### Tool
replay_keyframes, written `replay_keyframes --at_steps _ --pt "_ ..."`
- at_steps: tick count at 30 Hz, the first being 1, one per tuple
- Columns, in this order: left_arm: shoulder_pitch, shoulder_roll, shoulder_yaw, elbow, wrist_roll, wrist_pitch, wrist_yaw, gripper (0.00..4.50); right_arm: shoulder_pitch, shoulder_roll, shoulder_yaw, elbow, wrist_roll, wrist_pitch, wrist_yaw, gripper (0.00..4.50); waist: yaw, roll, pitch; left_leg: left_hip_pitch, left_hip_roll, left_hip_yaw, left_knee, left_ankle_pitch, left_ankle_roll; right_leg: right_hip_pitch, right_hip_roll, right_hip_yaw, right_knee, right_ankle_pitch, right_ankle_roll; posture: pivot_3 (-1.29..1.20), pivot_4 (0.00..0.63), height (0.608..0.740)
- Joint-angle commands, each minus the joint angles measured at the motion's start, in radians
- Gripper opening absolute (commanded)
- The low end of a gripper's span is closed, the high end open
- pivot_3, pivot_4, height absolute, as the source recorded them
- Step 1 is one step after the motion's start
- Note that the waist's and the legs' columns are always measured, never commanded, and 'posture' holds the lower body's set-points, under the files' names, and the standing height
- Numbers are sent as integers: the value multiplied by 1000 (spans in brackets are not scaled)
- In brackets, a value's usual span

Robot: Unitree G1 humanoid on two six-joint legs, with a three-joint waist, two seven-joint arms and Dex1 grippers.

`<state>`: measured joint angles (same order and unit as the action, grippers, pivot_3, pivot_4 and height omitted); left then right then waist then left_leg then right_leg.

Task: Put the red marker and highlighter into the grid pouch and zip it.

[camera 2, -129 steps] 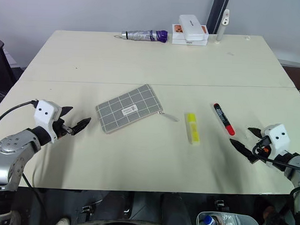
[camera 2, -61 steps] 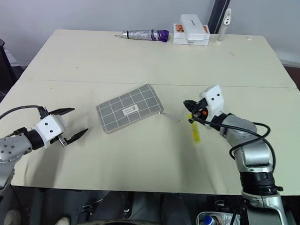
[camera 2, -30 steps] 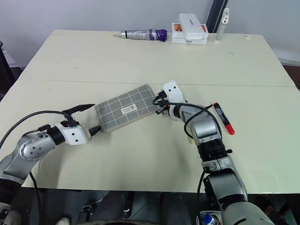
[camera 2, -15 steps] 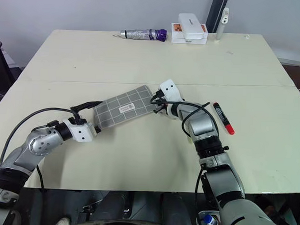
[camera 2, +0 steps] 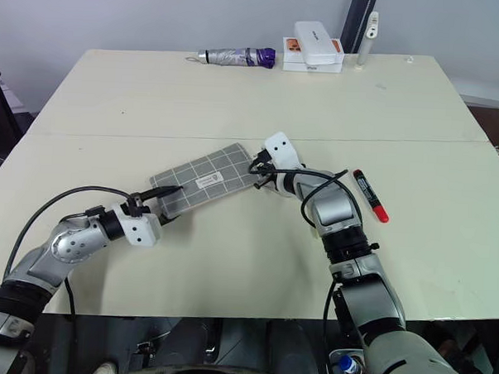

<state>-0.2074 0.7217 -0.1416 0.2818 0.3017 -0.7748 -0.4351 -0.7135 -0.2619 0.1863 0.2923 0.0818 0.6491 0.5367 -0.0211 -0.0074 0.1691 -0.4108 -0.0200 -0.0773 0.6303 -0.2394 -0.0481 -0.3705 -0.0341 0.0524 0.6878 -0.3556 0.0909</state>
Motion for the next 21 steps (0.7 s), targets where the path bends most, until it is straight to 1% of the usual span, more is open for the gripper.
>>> replay_keyframes --at_steps 1,2,6,9,11,14,15,16,18,21 --pt "9 9 20 -27 -36 -15 -2 115 -18 5 -4 -21 -4 -12 2 0 0 0 0 0 0 0 0 0 0 0 0 0 0 0 0 0 150 740" --pt "13 9 24 -30 -40 -13 -1 43 -17 5 -4 -23 -4 -11 1 0 0 0 0 0 0 0 0 0 0 0 0 0 0 0 0 0 150 740" --pt "26 2 41 -61 -81 27 -7 43 -15 -5 -24 -47 -2 -31 -10 0 -1 0 0 0 0 0 0 0 0 0 0 0 0 0 0 0 150 740" --pt "34 -22 60 -125 -150 141 -21 43 -21 -34 -59 -77 -6 -37 -34 0 1 0 0 0 0 0 0 0 0 0 0 0 0 0 0 0 150 740" --pt "44 -46 79 -186 -217 237 -32 43 -15 -68 -98 -128 29 -16 -10 0 3 0 0 -1 0 0 0 0 0 0 0 0 0 0 0 0 150 740" --pt "59 -74 104 -277 -268 347 -34 0 -1 -123 -147 -203 54 29 -4 816 4 0 0 -5 0 -1 2 0 0 -3 -1 -1 0 0 0 0 150 740" --pt "64 -83 112 -309 -281 384 -33 0 11 -150 -157 -236 60 45 8 1302 3 0 0 -5 0 -1 2 0 0 -3 -1 -1 0 0 0 0 150 740" --pt "68 -92 118 -338 -291 416 -33 0 23 -172 -165 -268 69 58 20 1880 3 0 0 -5 0 -1 2 0 0 -3 -1 -1 0 0 0 0 150 740" --pt "72 -108 128 -392 -299 478 -31 0 52 -220 -187 -345 94 80 50 2822 3 0 0 -5 0 -1 1 0 0 -3 0 0 0 0 0 0 150 740" --pt "74 -124 132 -439 -304 532 -35 0 84 -253 -199 -424 137 108 86 2822 -3 0 0 -5 0 -1 1 0 0 -3 1 0 -1 0 0 0 150 740"
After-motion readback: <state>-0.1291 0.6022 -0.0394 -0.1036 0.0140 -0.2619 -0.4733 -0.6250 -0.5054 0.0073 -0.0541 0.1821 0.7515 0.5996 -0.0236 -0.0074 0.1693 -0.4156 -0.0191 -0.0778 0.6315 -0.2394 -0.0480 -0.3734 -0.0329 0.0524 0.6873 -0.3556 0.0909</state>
